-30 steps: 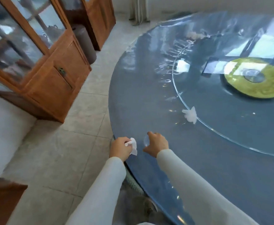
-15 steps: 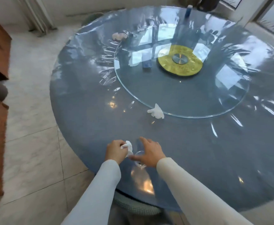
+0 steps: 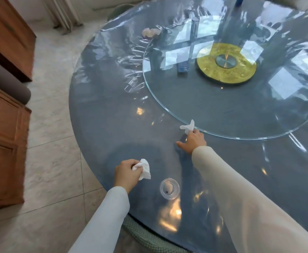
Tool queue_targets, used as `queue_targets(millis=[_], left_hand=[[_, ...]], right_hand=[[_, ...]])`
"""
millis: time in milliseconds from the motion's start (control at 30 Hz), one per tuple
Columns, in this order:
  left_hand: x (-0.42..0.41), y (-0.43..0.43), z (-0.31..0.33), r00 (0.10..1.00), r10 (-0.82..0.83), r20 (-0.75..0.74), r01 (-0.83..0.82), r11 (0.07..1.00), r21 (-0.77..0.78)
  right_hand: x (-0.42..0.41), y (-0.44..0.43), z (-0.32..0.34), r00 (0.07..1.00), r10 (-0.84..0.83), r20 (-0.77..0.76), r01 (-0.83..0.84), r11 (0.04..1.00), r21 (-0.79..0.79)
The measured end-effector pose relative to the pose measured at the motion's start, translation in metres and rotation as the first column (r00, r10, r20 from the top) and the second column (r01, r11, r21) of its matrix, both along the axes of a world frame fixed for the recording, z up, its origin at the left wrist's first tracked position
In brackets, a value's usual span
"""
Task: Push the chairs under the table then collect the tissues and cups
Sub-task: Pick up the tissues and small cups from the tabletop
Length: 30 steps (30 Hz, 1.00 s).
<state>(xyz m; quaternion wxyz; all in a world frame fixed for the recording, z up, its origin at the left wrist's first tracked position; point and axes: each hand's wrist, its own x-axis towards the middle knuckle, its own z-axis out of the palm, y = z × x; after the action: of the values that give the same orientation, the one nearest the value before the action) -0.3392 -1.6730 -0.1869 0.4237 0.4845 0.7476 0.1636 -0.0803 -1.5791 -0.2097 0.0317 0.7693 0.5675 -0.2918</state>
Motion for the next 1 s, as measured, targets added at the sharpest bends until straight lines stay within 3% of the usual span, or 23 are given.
queue_targets(millis=[133, 267, 367, 433, 500, 567, 733, 800, 900, 1000], left_hand=[[0.0, 0.004, 0.002, 0.999, 0.04, 0.005, -0.04, 0.999, -0.007], [0.012, 0.01, 0.019, 0.989, 0.112, 0.1, -0.113, 0.994, 0.002], [0.025, 0.018, 0.033, 0.929, 0.225, 0.294, -0.223, 0.974, -0.043], [0.036, 0.022, 0.043, 0.812, 0.333, 0.479, -0.295, 0.943, -0.155], [0.045, 0.023, 0.051, 0.726, 0.402, 0.558, -0.346, 0.915, -0.208], [0.049, 0.018, 0.058, 0.701, 0.425, 0.573, -0.392, 0.901, -0.188], [0.035, 0.004, 0.059, 0.762, 0.462, 0.454, -0.472, 0.876, -0.099], [0.028, -0.001, 0.057, 0.819, 0.439, 0.368, -0.455, 0.889, -0.049], [0.019, -0.013, 0.058, 0.847, 0.42, 0.325, -0.443, 0.897, -0.004], [0.01, -0.023, 0.056, 0.866, 0.41, 0.288, -0.43, 0.903, 0.008]], right_hand=[[-0.009, -0.005, 0.013, 0.994, 0.054, -0.097, -0.047, 0.996, 0.072], [-0.034, -0.031, 0.046, 0.919, 0.1, -0.382, -0.057, 0.991, 0.122], [-0.054, -0.051, 0.068, 0.834, 0.224, -0.504, -0.188, 0.975, 0.122], [-0.066, -0.062, 0.078, 0.789, 0.282, -0.546, -0.254, 0.959, 0.13], [-0.073, -0.069, 0.085, 0.77, 0.381, -0.512, -0.333, 0.924, 0.187], [-0.077, -0.076, 0.089, 0.747, 0.456, -0.484, -0.384, 0.89, 0.247], [-0.077, -0.093, 0.091, 0.715, 0.516, -0.472, -0.438, 0.856, 0.273], [-0.073, -0.104, 0.086, 0.74, 0.502, -0.448, -0.445, 0.865, 0.233], [-0.062, -0.125, 0.07, 0.805, 0.548, -0.229, -0.536, 0.836, 0.116], [-0.056, -0.147, 0.054, 0.792, 0.606, -0.071, -0.608, 0.794, -0.013]])
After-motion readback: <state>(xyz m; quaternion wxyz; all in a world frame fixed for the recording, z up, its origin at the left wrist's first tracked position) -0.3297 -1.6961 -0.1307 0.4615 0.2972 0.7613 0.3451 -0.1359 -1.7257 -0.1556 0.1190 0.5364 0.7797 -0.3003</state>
